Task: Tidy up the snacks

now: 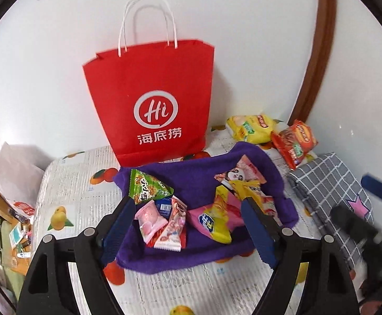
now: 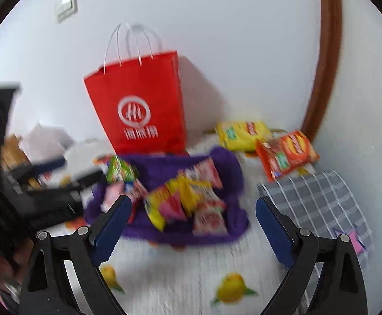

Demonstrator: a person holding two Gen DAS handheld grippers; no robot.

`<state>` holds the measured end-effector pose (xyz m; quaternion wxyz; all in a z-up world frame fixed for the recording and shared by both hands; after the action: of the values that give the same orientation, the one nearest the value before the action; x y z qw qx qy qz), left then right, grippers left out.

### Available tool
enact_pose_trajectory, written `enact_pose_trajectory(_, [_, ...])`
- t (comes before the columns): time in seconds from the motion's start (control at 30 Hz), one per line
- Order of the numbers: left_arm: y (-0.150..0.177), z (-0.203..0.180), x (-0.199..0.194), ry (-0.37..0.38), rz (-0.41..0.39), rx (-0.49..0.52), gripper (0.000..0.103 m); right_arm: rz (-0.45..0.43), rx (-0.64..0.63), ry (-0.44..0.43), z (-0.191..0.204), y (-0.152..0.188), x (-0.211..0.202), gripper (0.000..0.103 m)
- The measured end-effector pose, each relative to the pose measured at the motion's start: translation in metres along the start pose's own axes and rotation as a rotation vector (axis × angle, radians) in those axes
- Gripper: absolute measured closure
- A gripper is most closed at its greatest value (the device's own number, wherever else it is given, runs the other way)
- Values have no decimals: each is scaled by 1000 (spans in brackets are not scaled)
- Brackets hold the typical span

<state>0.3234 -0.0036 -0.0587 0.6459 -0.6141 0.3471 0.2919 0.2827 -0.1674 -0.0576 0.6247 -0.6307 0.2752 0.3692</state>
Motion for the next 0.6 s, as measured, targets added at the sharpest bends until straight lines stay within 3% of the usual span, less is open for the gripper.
enact_pose_trajectory(0.13, [32, 1, -28, 15, -16, -34, 16, 24, -8, 34, -2, 39, -21, 8])
enact_pose_trajectory(0.27, [77, 2, -50, 36, 0, -57, 15, 43, 6, 7, 2, 80, -44, 8])
enact_pose_trajectory(0.47, [124, -17, -94, 98, -6, -91, 11, 6, 28, 30, 7, 123, -86, 8])
enact_pose_trajectory(0.6, [147, -27, -128, 40, -59, -58, 10, -7, 51, 10, 6, 147, -115, 8])
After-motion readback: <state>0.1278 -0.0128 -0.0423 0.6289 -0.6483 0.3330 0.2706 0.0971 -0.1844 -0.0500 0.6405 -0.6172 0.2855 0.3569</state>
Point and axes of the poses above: each gripper's, at about its wrist camera, not at the fingertips, and x roughly the way its jaws point, z to its left, y to its underside, the point moved 8 cm from there along x, roughly the way its jaws point, and after that the axes turned 6 degrees about z, right-handed, at the moved point
